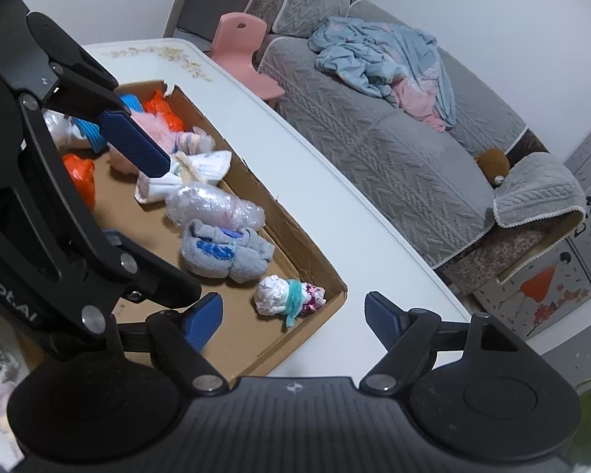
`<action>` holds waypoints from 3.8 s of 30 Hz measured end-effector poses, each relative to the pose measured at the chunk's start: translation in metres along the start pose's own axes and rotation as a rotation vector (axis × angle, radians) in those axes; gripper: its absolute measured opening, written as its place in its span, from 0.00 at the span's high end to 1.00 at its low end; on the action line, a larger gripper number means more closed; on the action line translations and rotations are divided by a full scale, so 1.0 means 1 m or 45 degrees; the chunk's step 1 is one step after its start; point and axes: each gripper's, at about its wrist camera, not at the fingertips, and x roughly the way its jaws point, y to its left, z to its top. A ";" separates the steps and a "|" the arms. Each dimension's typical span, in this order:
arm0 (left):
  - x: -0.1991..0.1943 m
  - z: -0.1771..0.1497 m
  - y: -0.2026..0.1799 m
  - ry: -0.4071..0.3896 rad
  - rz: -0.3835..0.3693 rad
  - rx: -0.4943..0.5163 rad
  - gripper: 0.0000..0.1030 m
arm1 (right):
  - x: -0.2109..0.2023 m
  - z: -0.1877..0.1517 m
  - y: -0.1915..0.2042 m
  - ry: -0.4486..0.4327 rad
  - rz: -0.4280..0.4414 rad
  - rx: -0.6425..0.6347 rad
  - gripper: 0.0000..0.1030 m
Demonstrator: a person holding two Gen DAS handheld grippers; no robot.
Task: Organize objects
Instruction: 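Withdraw both open tools from the tray toward the sock pile, then grasp blue knit sock bundle with left tool while right tool grasps lavender sock bundle, then carry blue bundle and lavender bundle into the tray with both tools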
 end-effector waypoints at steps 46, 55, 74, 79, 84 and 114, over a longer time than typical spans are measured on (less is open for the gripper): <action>-0.158 -0.207 0.032 -0.253 0.420 -0.002 0.00 | -0.118 -0.050 0.189 -0.265 0.091 0.539 0.05; -0.145 -0.220 0.031 -0.190 0.403 0.001 0.00 | -0.116 -0.054 0.220 -0.270 0.081 0.445 0.15; -0.140 -0.228 0.025 -0.146 0.363 0.084 0.00 | -0.104 -0.069 0.221 -0.234 0.128 0.448 0.63; -0.131 -0.224 0.015 -0.125 0.347 0.131 0.00 | -0.102 -0.074 0.222 -0.217 0.141 0.441 0.62; -0.119 -0.222 0.011 -0.099 0.357 0.173 0.00 | -0.097 -0.072 0.222 -0.217 0.161 0.437 0.62; -0.150 -0.226 0.009 -0.102 0.247 0.134 0.48 | -0.138 -0.090 0.192 -0.303 0.173 0.562 0.66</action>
